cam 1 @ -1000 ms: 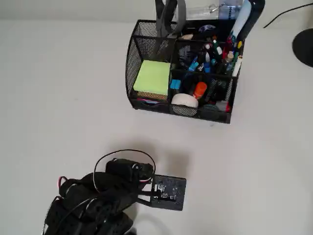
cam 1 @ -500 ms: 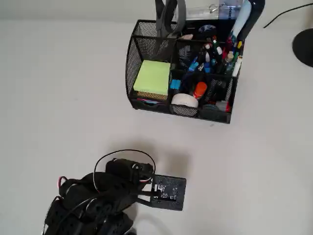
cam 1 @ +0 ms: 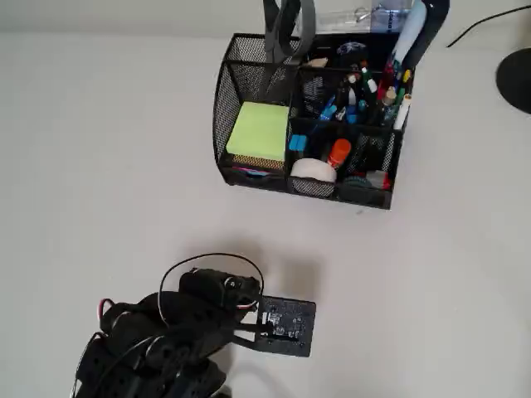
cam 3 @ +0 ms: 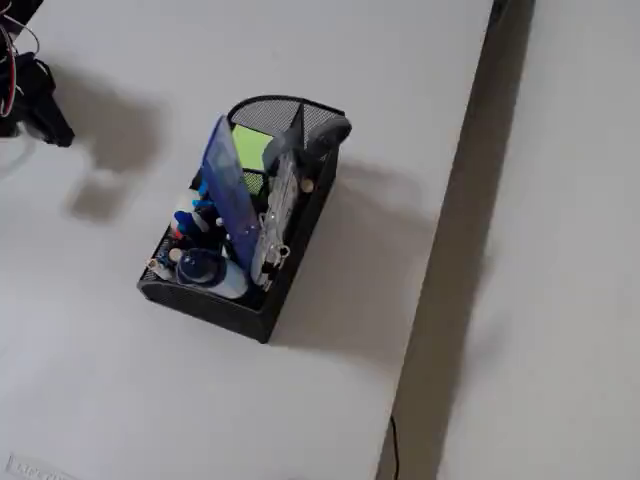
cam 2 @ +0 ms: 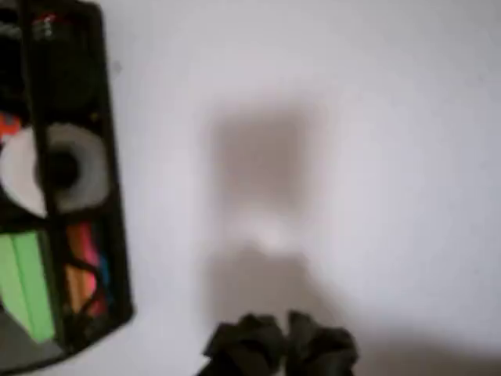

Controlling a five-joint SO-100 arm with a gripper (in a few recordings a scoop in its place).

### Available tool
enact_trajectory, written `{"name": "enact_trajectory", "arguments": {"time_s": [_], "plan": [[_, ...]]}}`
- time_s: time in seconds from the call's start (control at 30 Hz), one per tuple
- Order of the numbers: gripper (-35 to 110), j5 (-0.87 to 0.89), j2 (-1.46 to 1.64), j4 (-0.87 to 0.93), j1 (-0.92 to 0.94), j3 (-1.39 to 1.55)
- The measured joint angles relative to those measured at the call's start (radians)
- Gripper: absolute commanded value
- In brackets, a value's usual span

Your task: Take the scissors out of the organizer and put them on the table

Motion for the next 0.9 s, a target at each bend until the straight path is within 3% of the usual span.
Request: {"name": "enact_trajectory", "arguments": {"time_s": [0.7,0.9], "plan": [[0,-0.006,0.000,0.000,-0.029,0.000],[0,-0.057,-0.002,-0.212,-0.041,0.083]]}}
